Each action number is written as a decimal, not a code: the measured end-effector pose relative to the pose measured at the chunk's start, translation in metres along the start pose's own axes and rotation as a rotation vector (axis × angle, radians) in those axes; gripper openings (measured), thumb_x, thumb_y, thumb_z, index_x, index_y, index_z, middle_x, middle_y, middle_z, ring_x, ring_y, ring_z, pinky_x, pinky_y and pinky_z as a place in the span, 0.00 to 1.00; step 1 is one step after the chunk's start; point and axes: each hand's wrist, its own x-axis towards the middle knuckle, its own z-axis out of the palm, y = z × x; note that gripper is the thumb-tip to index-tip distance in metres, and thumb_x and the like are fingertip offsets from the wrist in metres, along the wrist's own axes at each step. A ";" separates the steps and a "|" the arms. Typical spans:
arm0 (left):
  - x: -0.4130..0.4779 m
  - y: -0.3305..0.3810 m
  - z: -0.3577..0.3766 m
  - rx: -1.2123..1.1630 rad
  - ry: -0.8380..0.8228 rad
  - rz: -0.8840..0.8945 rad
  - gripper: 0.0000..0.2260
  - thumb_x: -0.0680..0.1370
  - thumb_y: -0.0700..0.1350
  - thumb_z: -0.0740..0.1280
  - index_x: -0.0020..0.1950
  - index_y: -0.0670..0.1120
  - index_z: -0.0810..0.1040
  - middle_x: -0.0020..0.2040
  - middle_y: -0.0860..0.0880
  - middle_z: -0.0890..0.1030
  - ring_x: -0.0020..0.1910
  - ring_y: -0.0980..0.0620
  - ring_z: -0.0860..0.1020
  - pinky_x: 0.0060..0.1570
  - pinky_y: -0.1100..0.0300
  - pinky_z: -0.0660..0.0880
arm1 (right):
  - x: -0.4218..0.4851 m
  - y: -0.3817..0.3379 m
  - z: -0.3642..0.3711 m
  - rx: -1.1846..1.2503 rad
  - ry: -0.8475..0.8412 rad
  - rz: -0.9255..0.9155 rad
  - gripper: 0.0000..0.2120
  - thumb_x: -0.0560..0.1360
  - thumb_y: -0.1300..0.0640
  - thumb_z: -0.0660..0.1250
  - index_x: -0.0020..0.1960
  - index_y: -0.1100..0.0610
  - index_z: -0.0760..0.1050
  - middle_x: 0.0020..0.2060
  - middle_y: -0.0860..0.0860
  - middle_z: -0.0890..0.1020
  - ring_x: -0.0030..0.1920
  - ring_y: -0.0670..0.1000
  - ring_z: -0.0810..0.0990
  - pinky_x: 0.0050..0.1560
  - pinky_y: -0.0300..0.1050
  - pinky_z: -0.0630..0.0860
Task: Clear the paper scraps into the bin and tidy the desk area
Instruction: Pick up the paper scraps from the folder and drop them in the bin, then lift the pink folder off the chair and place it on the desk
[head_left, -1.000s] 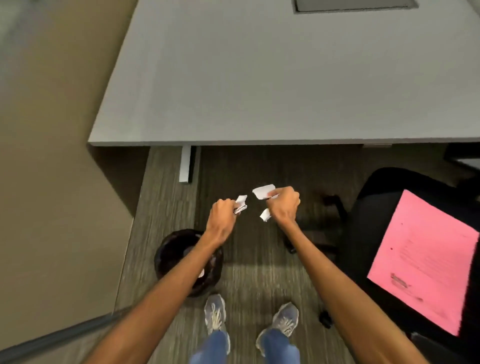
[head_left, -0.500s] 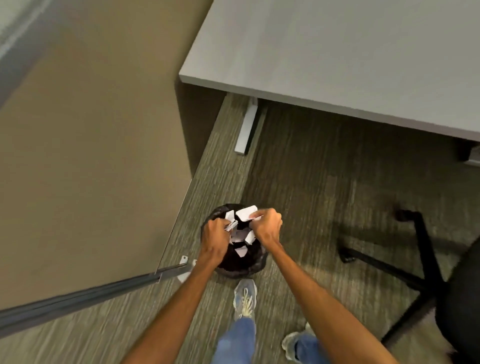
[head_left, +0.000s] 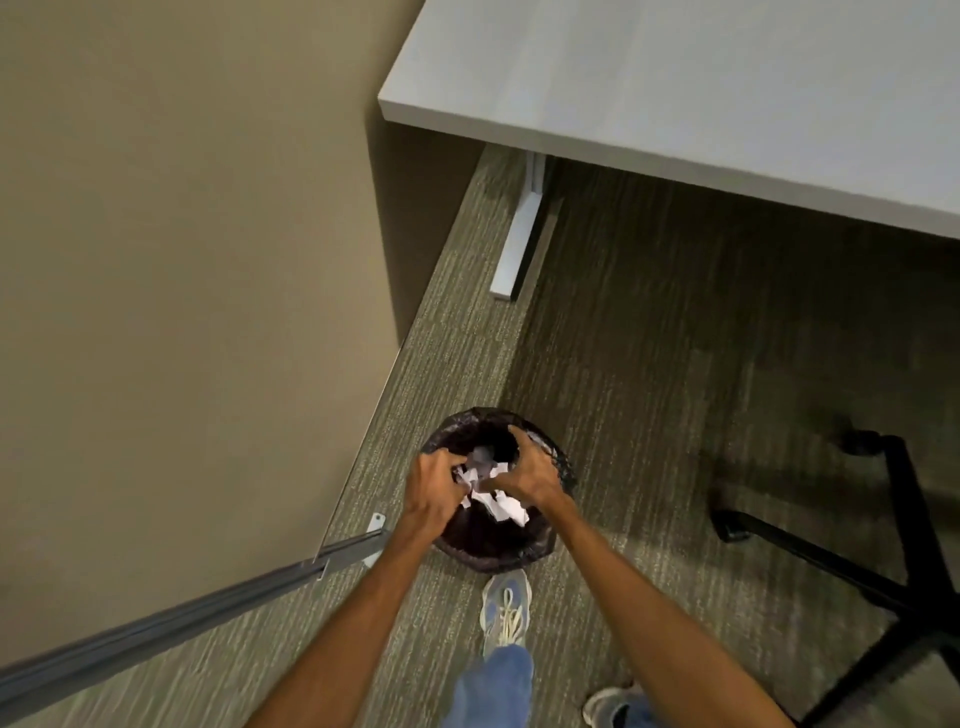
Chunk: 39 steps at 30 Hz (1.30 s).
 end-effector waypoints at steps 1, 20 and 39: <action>-0.002 0.004 -0.003 0.006 0.001 0.016 0.19 0.72 0.46 0.75 0.62 0.46 0.82 0.57 0.44 0.84 0.58 0.45 0.81 0.59 0.53 0.77 | -0.002 -0.005 -0.006 0.005 -0.026 0.009 0.54 0.63 0.44 0.80 0.80 0.50 0.53 0.74 0.58 0.67 0.74 0.59 0.66 0.72 0.56 0.65; -0.042 0.229 -0.050 0.338 0.108 0.438 0.33 0.82 0.62 0.49 0.81 0.44 0.46 0.82 0.45 0.46 0.81 0.47 0.42 0.78 0.41 0.45 | -0.169 0.044 -0.216 0.043 0.612 0.045 0.38 0.75 0.31 0.57 0.78 0.51 0.56 0.78 0.54 0.58 0.78 0.56 0.55 0.73 0.69 0.56; -0.170 0.517 0.103 0.461 -0.018 0.966 0.40 0.79 0.67 0.51 0.80 0.42 0.44 0.81 0.45 0.44 0.79 0.49 0.36 0.76 0.45 0.38 | -0.354 0.311 -0.391 0.346 1.051 0.427 0.38 0.75 0.33 0.58 0.77 0.54 0.56 0.75 0.57 0.62 0.75 0.60 0.60 0.70 0.69 0.59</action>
